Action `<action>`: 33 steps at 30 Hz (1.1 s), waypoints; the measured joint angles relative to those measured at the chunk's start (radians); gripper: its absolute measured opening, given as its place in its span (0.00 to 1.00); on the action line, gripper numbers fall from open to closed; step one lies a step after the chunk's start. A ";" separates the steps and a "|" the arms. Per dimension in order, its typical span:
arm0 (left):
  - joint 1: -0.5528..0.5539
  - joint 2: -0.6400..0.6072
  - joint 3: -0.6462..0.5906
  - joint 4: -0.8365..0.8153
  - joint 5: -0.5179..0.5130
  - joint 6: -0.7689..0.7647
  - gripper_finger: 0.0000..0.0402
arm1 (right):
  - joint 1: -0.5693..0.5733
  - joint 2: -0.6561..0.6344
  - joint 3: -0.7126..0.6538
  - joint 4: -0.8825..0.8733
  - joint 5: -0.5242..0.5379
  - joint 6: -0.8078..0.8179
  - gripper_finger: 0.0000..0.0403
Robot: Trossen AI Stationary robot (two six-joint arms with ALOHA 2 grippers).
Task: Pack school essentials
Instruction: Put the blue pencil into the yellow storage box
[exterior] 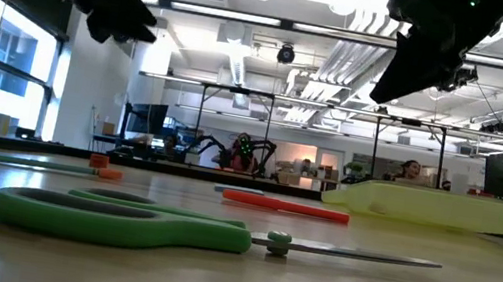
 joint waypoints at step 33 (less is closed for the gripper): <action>-0.161 0.703 0.180 -0.213 -0.146 -0.115 0.50 | 0.000 0.000 0.000 0.000 0.001 0.000 0.26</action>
